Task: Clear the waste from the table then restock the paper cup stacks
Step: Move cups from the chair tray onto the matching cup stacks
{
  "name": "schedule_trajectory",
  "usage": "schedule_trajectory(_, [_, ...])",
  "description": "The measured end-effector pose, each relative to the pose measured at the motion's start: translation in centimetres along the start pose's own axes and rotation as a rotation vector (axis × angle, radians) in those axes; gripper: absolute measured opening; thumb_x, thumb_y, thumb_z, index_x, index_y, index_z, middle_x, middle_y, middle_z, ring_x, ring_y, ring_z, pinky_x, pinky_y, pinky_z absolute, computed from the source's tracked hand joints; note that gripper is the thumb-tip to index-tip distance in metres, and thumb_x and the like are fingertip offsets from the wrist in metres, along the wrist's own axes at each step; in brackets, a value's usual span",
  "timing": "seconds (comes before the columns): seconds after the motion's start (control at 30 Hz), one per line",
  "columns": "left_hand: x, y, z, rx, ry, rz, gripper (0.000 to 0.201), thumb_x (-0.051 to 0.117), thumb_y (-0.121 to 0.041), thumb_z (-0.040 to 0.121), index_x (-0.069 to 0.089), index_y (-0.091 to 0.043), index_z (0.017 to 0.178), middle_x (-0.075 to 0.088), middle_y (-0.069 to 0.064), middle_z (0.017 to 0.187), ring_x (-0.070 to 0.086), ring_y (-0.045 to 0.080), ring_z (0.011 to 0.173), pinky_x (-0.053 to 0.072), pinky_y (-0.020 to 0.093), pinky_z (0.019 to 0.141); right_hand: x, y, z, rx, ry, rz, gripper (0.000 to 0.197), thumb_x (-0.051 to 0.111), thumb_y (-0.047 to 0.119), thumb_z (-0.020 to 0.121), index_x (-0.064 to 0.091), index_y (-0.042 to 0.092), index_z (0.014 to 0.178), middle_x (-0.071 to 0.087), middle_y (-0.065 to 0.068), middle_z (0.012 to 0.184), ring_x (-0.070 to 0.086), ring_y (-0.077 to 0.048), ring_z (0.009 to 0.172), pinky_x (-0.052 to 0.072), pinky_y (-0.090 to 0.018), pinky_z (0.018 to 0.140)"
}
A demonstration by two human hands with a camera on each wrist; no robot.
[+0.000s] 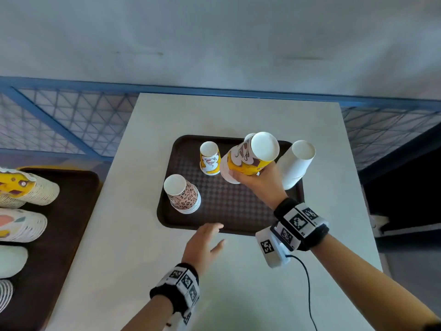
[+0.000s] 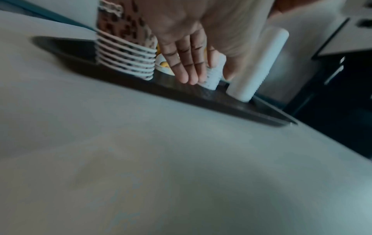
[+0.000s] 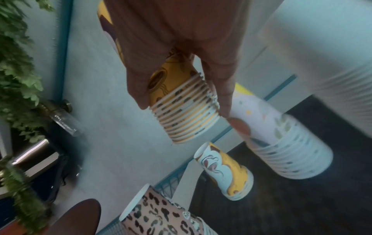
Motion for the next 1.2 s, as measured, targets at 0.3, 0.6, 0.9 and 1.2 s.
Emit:
schedule_trajectory(0.3, [-2.4,11.0,-9.3,-0.354,0.266,0.488,0.108,0.07,-0.074,0.035,0.043,-0.027,0.128,0.034,0.008,0.136,0.032,0.026,0.12,0.054,0.052,0.074,6.3,1.0,5.6,0.007,-0.067,-0.088,0.07,0.081,0.033,0.063,0.047,0.013,0.121,0.065,-0.003,0.117,0.062,-0.019,0.106,0.051,-0.037,0.095])
schedule_trajectory(0.6, [-2.5,10.8,-9.9,-0.445,0.373,0.458,0.104,0.061,-0.057,0.073,-0.028,-0.042,0.124,-0.039,0.004,0.139,-0.032,0.019,0.13,0.006,0.058,0.114,8.7,-0.7,6.7,0.115,0.012,-0.147,0.087,0.081,0.033,0.063,0.033,0.017,0.134,0.056,-0.008,0.129,0.053,-0.027,0.119,0.044,-0.046,0.102])
schedule_trajectory(0.9, [-3.2,10.7,-9.8,-0.449,0.414,0.448,0.097,0.062,-0.047,0.079,-0.007,-0.033,0.145,-0.023,0.005,0.155,-0.016,0.026,0.145,0.008,0.053,0.115,8.8,3.2,5.0,-0.072,-0.094,-0.132,0.086,0.069,0.023,0.079,0.015,0.014,0.145,0.031,-0.012,0.149,0.034,-0.024,0.137,0.029,-0.032,0.11])
schedule_trajectory(1.2, [-11.9,13.0,-11.2,-0.428,-0.068,0.076,0.055,0.051,-0.02,0.09,0.03,-0.02,0.141,0.024,0.003,0.154,0.022,0.016,0.142,0.022,0.025,0.112,19.6,11.9,-1.0,-0.545,0.032,-0.082,0.031,0.06,0.011,0.081,0.057,0.006,0.111,0.062,-0.008,0.114,0.054,-0.008,0.102,0.035,-0.003,0.089])
Point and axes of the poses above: each hand's wrist, its own z-axis towards the middle knuckle, its own x-axis out of the palm, y = z × x, the point moved 7 cm from there along z, towards the middle knuckle
